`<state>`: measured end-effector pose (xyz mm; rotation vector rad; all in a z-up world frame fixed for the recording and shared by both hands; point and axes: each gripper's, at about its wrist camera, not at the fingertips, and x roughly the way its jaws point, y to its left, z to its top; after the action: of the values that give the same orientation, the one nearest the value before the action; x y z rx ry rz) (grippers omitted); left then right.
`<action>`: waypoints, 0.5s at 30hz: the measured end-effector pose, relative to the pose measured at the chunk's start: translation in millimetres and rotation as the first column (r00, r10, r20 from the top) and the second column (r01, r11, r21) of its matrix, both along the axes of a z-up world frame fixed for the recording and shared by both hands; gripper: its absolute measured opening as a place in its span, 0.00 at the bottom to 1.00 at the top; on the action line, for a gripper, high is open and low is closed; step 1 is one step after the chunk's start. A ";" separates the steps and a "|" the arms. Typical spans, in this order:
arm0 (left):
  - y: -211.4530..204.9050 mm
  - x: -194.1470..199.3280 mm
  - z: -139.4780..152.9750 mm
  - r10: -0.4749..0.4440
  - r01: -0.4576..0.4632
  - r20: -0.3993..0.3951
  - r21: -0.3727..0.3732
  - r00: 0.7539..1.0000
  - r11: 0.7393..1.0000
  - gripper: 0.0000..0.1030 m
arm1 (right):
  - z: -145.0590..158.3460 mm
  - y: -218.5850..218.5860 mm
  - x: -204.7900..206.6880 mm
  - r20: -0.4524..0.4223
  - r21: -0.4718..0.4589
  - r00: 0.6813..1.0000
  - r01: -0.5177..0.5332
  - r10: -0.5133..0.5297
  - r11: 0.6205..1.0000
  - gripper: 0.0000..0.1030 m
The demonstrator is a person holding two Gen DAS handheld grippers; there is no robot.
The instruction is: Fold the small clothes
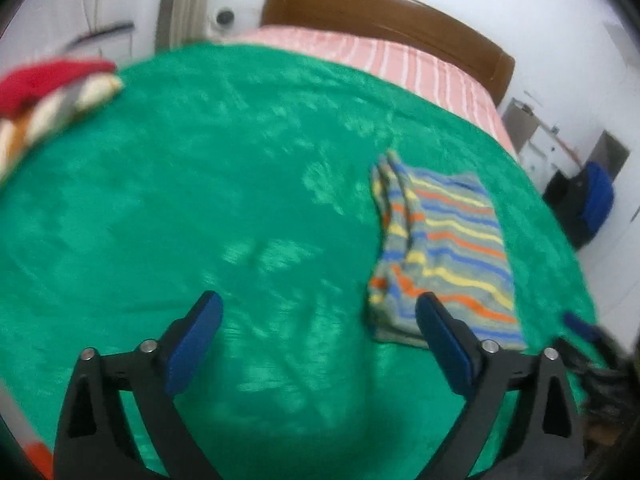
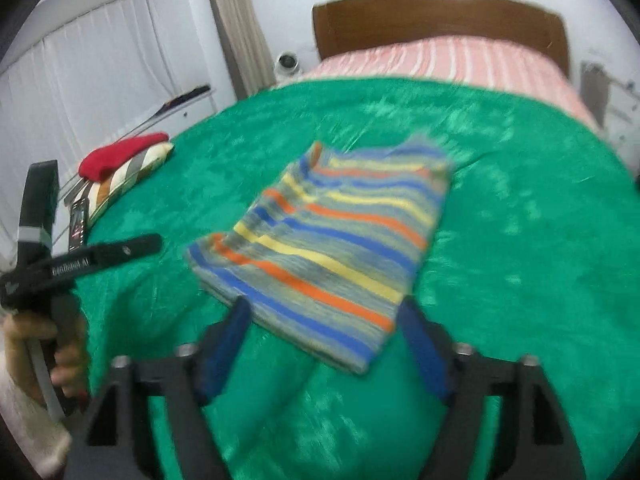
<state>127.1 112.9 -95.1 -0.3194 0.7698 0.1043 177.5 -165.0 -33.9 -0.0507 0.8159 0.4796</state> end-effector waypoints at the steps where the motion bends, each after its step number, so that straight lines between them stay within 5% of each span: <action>1: -0.2 -4.0 1.4 0.015 -0.016 0.008 0.046 1.000 0.999 0.97 | 5.5 -9.7 -11.2 0.030 -0.013 0.999 0.025 -0.024 1.000 0.88; 7: -9.7 -8.5 -22.8 0.072 -0.083 0.058 0.228 0.996 0.970 0.98 | 1.6 -66.0 -49.3 0.079 -0.120 0.976 0.213 -0.205 0.970 0.97; 12: -9.7 2.9 -63.0 0.030 -0.020 -0.048 0.184 0.998 0.983 0.98 | -33.2 -118.8 -60.2 0.059 -0.168 0.922 0.386 -0.382 0.907 0.98; 15: -10.1 0.8 -73.7 0.023 -0.016 -0.032 0.190 0.999 0.982 1.00 | -60.5 -137.9 -57.8 0.001 -0.141 0.909 0.414 -0.418 0.899 1.00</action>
<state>127.9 102.8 -168.8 -0.1444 0.7837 0.2004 119.7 -302.9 -94.3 0.0040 0.8602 0.0174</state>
